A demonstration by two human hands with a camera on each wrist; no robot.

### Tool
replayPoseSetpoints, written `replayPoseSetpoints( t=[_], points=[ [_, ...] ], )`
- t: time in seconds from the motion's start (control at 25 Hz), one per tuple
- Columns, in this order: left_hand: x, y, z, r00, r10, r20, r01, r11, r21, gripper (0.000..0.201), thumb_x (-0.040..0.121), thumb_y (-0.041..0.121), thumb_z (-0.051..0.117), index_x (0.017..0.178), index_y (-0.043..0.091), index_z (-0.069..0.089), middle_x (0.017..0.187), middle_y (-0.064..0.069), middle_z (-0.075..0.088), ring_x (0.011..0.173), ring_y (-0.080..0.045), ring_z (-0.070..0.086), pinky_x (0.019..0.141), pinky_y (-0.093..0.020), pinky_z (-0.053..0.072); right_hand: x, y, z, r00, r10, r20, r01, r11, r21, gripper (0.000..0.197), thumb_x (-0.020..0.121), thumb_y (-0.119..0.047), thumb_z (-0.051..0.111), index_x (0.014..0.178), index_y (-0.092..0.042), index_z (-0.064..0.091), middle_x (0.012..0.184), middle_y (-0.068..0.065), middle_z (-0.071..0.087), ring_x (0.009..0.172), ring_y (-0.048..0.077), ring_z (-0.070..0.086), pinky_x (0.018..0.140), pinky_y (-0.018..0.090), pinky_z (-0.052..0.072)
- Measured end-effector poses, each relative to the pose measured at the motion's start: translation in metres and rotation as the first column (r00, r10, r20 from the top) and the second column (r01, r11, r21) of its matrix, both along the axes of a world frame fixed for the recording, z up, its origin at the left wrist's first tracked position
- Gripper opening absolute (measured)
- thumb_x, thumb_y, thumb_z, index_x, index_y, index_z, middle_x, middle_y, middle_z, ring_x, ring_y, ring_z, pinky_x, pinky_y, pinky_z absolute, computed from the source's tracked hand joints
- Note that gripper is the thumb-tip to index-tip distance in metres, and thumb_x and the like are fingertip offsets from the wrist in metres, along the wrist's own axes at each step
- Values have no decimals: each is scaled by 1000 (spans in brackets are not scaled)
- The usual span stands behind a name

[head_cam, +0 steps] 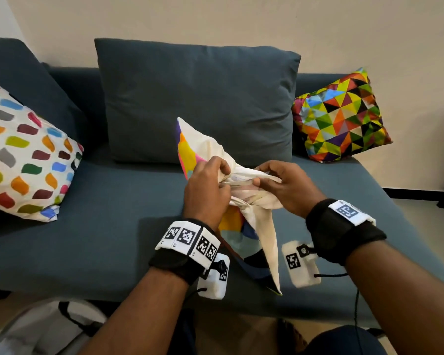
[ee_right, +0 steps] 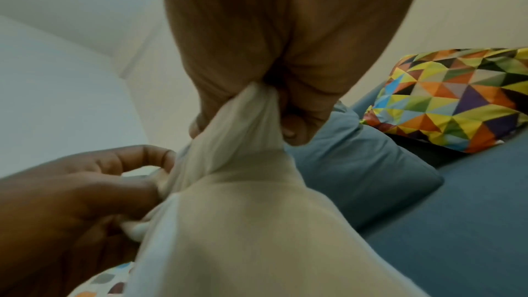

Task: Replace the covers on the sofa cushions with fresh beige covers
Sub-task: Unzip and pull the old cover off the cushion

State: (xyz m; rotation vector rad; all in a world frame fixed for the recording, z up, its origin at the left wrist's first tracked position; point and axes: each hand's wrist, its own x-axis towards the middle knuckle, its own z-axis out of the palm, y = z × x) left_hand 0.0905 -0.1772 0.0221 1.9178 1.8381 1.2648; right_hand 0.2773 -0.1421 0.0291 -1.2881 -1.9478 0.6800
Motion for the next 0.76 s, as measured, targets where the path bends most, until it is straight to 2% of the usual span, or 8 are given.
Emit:
replayPoseSetpoints(
  t=[0.12,0.24,0.36,0.44,0.52,0.56,0.68,0.76],
  points=[
    [-6,-4,-2,996,31,86,-28,999,-34,47,71,-6,48,104,27,57,111,-3,53,98,-30,57,82,-42,50,11,0,-8,979,-67,-191,60,997,-40,8,93,-19,68,90,-15,74,78,-4,70,67,7,61,64,29,49],
    [-13,-6,-9,994,68,82,-63,996,-66,64,72,-7,43,116,38,53,124,-3,45,103,-32,56,88,-46,52,21,-1,-11,975,-131,-177,129,991,-28,10,93,-18,68,84,-21,72,76,-5,69,67,10,60,64,28,48],
    [-8,-7,-20,1000,-5,24,6,999,-37,66,80,-1,44,130,41,52,133,-5,36,119,-31,48,101,-44,47,19,-4,-4,974,-200,102,195,979,55,8,96,-19,61,93,-22,68,86,-5,61,82,17,58,66,28,39],
    [1,-6,-24,996,-22,83,25,999,-37,50,86,23,41,133,38,54,138,-5,35,125,-28,45,103,-39,44,9,-6,8,927,-264,266,244,964,105,11,95,-14,54,100,-20,61,93,-1,54,91,25,57,70,31,36],
    [11,-5,-23,995,-27,97,31,999,-40,47,89,51,37,130,36,56,136,-3,38,122,-25,49,98,-37,46,-10,-13,22,899,-251,360,220,967,125,19,90,-14,50,106,-23,51,99,2,56,97,30,58,77,37,42],
    [15,-4,-22,997,-33,76,35,999,-33,46,90,56,42,127,34,57,133,-2,40,118,-24,52,95,-37,48,-20,-16,26,872,-234,431,193,972,137,24,89,-19,51,113,-23,49,106,4,60,101,31,60,83,42,45],
    [14,-4,-17,999,-8,-41,5,998,-67,37,88,34,63,125,32,55,126,-2,42,110,-28,56,83,-33,47,-42,-22,18,725,-230,649,141,972,187,39,94,-41,47,126,-19,48,120,5,55,105,32,60,88,48,46],
    [10,-7,-13,978,92,-185,-105,992,-63,53,80,23,64,129,36,50,132,-4,35,123,-31,46,91,-38,46,-46,-22,8,731,-225,645,142,974,178,40,96,-47,46,122,-17,50,114,8,54,98,34,61,81,46,51]
  ],
)
